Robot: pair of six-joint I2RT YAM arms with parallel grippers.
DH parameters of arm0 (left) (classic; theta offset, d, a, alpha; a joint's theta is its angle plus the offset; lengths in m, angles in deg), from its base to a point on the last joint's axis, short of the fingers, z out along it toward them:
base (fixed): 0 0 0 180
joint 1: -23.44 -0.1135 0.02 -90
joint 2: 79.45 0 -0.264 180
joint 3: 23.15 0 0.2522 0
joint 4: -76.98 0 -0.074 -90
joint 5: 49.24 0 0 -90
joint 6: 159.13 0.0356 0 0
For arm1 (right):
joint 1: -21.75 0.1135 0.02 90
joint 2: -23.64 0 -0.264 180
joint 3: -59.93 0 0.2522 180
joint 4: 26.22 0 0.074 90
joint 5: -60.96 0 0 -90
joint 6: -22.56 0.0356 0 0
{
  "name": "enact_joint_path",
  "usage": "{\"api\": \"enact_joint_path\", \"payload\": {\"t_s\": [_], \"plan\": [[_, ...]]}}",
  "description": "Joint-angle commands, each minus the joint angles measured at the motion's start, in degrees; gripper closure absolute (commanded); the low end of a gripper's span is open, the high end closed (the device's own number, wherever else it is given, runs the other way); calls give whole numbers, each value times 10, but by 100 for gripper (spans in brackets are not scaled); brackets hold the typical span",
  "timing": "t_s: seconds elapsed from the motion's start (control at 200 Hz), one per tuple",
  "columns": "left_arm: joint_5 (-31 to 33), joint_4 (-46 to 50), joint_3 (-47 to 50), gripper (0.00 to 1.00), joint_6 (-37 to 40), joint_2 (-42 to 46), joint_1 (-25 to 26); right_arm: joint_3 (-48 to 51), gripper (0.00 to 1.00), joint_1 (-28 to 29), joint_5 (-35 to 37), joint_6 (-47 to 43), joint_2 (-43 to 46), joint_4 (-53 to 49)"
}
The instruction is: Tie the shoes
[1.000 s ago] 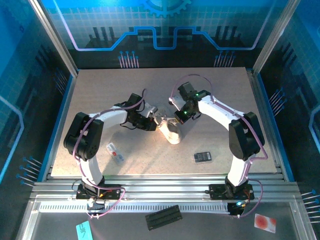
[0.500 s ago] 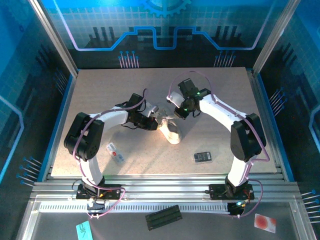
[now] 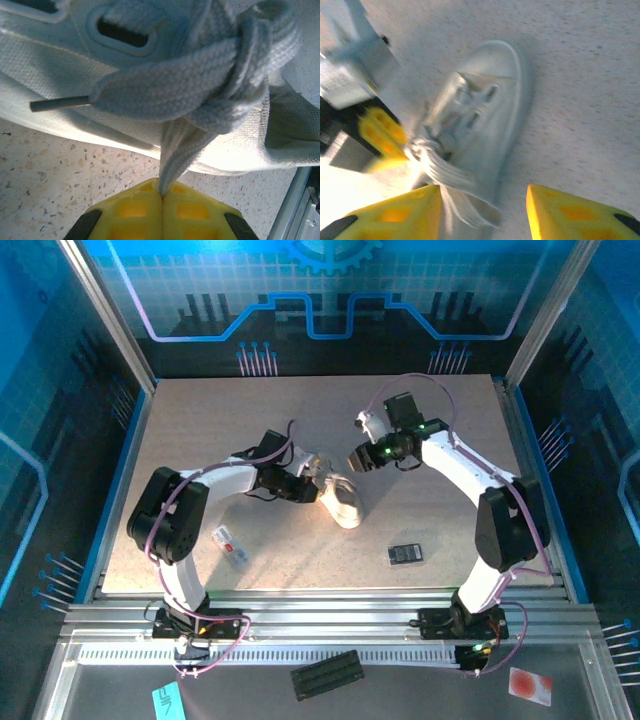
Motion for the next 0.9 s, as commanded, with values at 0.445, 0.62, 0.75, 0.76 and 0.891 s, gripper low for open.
{"api": "enact_joint_path", "payload": {"t_s": [0.445, 0.62, 0.75, 0.76, 0.891], "plan": [[13, -43, 29, 100, -9, 40, 10, -130, 56, 26, -124, 173, -178, -10], [22, -48, 28, 100, -7, 40, 10, -128, 57, 27, -128, 174, -184, -11], [27, -57, 32, 100, -5, 46, 10, -128, 59, 26, -130, 175, -186, -12], [27, -57, 32, 100, -5, 47, 10, -127, 59, 26, -130, 175, -186, -12], [26, -65, 36, 100, -3, 54, 9, -119, 61, 26, -131, 174, -181, -10]]}}
